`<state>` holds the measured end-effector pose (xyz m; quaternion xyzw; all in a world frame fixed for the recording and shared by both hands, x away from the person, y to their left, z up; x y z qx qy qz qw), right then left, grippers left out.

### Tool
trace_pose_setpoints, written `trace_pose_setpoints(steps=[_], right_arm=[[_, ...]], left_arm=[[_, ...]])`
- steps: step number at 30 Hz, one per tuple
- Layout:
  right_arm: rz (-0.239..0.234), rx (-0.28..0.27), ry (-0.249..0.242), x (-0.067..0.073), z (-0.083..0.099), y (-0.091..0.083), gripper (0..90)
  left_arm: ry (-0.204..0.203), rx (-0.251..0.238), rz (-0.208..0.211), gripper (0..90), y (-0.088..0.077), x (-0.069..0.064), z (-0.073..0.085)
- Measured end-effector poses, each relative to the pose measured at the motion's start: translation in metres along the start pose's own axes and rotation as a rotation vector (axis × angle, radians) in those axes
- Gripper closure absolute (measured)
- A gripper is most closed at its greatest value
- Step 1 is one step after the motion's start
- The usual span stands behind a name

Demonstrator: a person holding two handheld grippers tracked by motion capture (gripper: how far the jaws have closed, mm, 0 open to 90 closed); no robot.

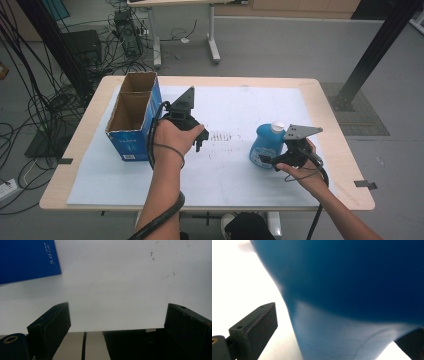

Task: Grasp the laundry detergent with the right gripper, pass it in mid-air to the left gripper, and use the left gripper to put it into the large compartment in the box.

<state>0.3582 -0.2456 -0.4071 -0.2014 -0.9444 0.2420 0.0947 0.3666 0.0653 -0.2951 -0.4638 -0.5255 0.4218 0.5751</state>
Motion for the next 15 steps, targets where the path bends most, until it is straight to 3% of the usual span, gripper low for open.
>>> trace_pose_setpoints(steps=[15], right_arm=[[0.005, -0.002, -0.003, 0.0016, -0.0012, -0.0011, 1.9]], left_arm=[[-0.001, 0.001, -0.003, 7.3, -0.0020, 0.0005, 0.0015]])
Point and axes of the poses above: each handheld gripper's, and its own axes: y roughly forward along the jaws, z roughly out of its underside, x roughly to its left, the point moved 2 cm from there along y, roughly forward along the jaws, and after that the axes turned 10 degrees about -z, right-handed, at the moved point
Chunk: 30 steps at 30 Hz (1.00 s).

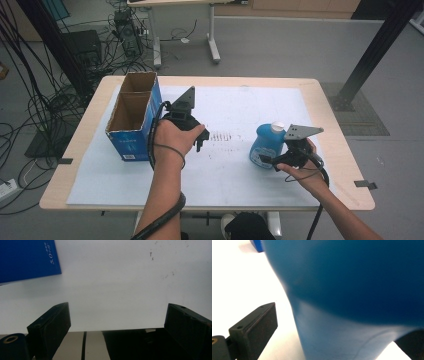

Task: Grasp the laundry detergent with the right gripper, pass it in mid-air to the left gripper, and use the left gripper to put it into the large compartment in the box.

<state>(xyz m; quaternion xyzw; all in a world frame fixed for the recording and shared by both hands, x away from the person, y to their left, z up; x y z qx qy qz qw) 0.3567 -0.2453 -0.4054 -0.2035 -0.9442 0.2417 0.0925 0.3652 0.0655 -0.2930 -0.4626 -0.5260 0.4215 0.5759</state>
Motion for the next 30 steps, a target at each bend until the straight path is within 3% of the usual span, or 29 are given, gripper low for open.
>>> trace_pose_setpoints(steps=[30], right_arm=[[0.004, -0.014, -0.006, 0.0016, -0.0023, 0.0006, 1.8]], left_arm=[[0.001, -0.008, -0.002, 7.2, -0.0020, -0.0004, -0.0001]])
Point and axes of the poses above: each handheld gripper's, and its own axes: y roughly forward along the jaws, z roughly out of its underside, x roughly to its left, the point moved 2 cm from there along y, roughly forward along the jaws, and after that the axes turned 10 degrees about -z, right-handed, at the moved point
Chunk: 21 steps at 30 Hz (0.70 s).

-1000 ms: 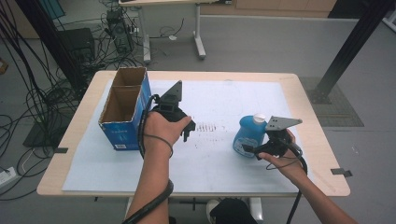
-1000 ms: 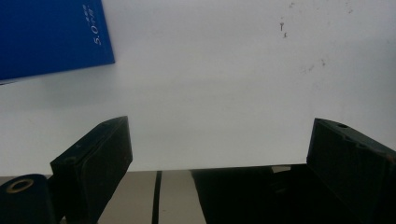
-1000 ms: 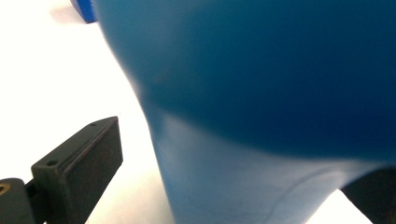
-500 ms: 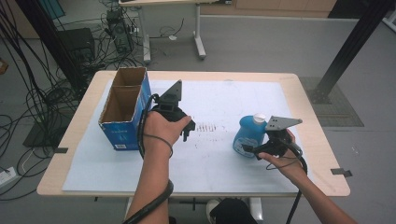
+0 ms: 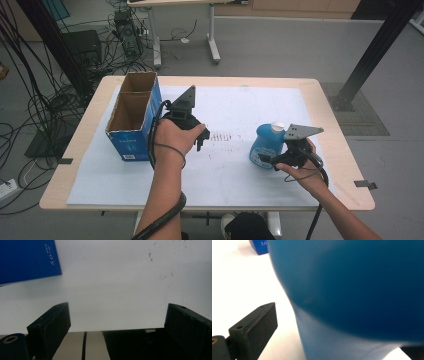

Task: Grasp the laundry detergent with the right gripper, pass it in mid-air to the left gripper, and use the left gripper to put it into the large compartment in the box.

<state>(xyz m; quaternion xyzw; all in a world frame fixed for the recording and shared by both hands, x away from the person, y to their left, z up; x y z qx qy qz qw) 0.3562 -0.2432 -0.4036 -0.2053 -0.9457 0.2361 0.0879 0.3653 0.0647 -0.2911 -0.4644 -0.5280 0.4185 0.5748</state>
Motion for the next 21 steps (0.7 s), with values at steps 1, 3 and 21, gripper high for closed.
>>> trace_pose_setpoints(steps=[1, 3, 21], right_arm=[[0.002, -0.003, 0.000, -0.0002, -0.0001, 0.0001, 1.8], [-0.001, -0.005, 0.002, -0.0001, -0.0002, 0.0001, 1.8], [0.000, -0.002, -0.004, 0.0001, 0.0002, 0.0018, 1.8]], left_arm=[[-0.003, -0.001, -0.001, 7.2, 0.0004, 0.0000, 0.0002], [-0.001, 0.003, 0.002, 7.2, 0.0022, -0.0006, 0.0007], [0.000, -0.001, 0.006, 7.2, 0.0013, -0.0017, -0.0004]])
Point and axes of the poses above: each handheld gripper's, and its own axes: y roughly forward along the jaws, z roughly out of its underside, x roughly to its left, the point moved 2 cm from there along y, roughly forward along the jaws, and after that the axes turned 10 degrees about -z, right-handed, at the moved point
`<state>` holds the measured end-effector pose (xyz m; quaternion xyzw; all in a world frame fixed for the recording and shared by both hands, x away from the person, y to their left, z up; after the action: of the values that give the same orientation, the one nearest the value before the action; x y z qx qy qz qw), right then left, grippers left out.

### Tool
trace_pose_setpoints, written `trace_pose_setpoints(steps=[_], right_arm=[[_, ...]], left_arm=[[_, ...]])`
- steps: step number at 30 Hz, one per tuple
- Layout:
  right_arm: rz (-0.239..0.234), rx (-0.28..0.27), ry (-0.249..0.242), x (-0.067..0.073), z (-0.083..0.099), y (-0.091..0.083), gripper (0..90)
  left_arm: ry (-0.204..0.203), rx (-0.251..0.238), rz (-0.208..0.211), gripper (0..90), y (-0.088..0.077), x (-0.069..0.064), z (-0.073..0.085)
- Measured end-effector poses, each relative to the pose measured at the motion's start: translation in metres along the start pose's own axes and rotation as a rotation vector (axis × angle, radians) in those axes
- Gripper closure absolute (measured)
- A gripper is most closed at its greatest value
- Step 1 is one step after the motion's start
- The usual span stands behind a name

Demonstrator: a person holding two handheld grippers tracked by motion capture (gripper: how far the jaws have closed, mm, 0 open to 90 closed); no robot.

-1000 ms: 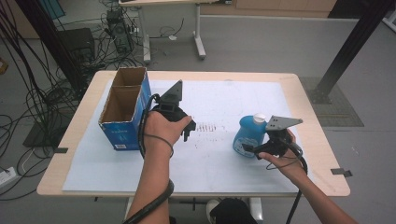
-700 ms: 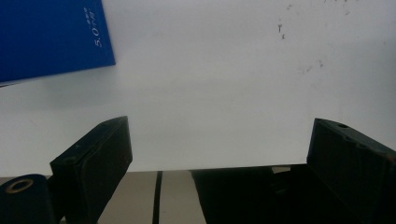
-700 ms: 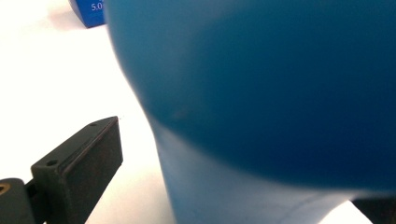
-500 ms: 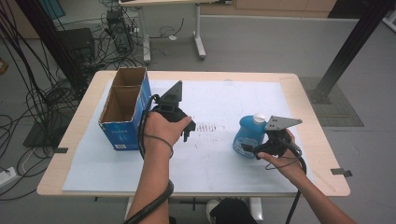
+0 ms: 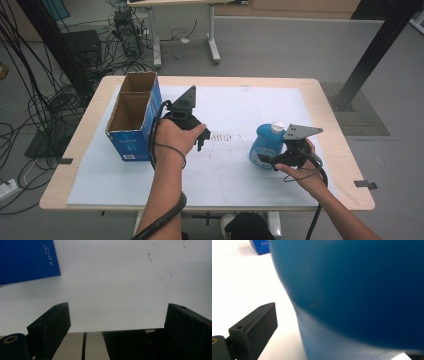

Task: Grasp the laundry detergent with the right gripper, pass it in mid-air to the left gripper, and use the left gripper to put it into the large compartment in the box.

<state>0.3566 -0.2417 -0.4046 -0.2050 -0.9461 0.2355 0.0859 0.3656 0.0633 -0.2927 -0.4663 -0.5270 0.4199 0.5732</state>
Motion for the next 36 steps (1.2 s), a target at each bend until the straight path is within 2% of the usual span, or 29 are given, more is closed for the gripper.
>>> trace_pose_setpoints(steps=[36], right_arm=[[0.007, -0.018, -0.005, 0.0025, 0.0004, 0.0012, 2.5]], left_arm=[[-0.003, -0.007, -0.010, 7.2, -0.0049, 0.0068, 0.0015]])
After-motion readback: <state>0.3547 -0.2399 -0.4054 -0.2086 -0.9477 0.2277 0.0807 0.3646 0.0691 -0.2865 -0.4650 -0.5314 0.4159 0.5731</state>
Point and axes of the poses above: each handheld gripper's, and its own axes: y roughly forward along the jaws, z roughly out of its underside, x roughly to its left, the point moved 2 cm from there along y, roughly forward along the jaws, and after that the axes turned 10 degrees about -z, right-handed, at the moved point
